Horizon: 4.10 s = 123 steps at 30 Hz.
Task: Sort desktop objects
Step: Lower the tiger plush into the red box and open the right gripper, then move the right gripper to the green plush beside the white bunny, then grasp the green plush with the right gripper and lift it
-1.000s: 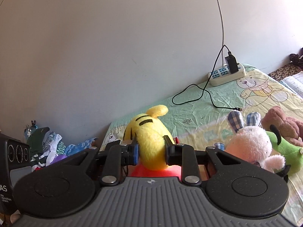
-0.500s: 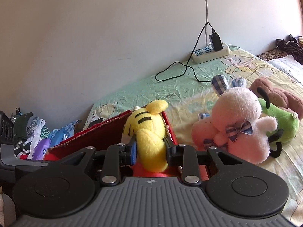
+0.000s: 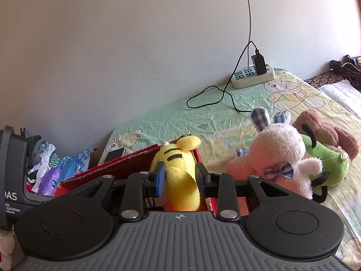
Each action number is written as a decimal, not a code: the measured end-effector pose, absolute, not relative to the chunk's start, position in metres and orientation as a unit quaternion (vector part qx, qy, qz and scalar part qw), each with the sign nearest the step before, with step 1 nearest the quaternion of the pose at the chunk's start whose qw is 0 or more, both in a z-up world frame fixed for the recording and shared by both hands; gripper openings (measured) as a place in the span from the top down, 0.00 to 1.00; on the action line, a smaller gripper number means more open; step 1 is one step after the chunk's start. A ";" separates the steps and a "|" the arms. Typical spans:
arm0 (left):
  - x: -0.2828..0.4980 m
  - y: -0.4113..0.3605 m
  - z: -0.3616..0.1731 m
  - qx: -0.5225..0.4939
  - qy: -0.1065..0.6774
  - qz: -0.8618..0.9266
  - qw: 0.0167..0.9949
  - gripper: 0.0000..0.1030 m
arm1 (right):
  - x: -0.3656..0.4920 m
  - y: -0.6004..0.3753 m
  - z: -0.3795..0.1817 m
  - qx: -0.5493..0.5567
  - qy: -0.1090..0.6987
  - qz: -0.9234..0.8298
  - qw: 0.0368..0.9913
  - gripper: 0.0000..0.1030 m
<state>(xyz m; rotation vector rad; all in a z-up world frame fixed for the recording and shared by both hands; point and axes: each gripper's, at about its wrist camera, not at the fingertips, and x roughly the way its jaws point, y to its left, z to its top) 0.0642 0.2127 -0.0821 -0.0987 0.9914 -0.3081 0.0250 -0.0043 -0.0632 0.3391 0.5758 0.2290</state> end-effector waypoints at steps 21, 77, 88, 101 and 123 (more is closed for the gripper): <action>0.060 0.205 -0.071 -0.031 0.477 -0.106 0.872 0.01 | 0.019 -0.004 -0.058 0.136 0.290 0.107 0.941 0.70; 0.023 -0.023 -0.045 -0.099 0.403 -0.145 0.898 0.13 | 0.082 -0.256 -0.099 0.258 0.344 0.226 0.874 0.69; 0.062 -0.074 -0.091 -0.104 0.443 -0.166 0.875 0.13 | 0.127 -0.279 -0.102 0.248 0.382 0.271 0.848 0.69; 0.087 -0.054 -0.113 -0.115 0.476 -0.140 0.860 0.13 | 0.152 -0.254 -0.108 0.210 0.409 0.335 0.822 0.54; 0.117 -0.058 -0.148 -0.127 0.520 -0.143 0.832 0.09 | 0.179 -0.237 -0.144 0.213 0.471 0.340 0.786 0.49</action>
